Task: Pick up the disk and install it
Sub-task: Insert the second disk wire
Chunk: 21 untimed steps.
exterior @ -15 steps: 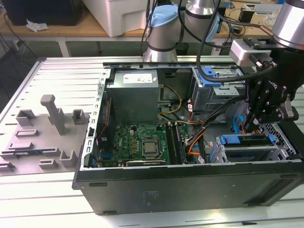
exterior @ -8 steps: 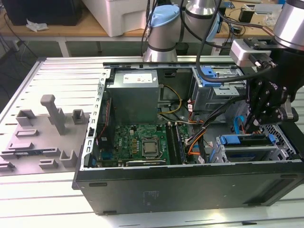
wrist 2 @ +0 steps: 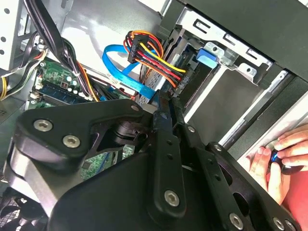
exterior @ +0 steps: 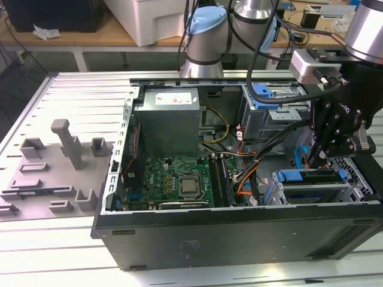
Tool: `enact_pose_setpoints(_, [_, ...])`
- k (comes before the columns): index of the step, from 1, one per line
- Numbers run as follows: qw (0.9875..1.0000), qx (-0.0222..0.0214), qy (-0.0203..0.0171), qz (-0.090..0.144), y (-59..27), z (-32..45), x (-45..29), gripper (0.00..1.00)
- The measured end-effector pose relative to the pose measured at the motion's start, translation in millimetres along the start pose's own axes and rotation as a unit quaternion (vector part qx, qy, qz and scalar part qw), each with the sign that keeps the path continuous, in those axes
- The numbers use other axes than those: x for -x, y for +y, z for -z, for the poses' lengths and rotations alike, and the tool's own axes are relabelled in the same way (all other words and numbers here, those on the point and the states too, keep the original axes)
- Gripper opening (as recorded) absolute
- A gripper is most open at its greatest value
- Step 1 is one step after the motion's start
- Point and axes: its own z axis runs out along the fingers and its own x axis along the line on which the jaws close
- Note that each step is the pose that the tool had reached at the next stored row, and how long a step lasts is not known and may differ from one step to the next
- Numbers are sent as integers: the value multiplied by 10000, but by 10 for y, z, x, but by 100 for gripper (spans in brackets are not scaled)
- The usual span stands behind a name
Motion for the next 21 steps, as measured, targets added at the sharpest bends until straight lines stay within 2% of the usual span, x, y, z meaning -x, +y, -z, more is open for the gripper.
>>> enact_pose_setpoints(6, [10000,-2,0,31,-1,-1,-5,16])
enact_pose_setpoints(16, [9996,-16,2,268,-2,-2,-24,16])
enact_pose_setpoints(17, [9996,-18,1,287,-2,-3,-38,16])
enact_pose_setpoints(18, [9995,-24,-15,303,-3,-4,-56,16])
enact_pose_setpoints(21, [9995,-35,-20,316,6,-21,-57,16])
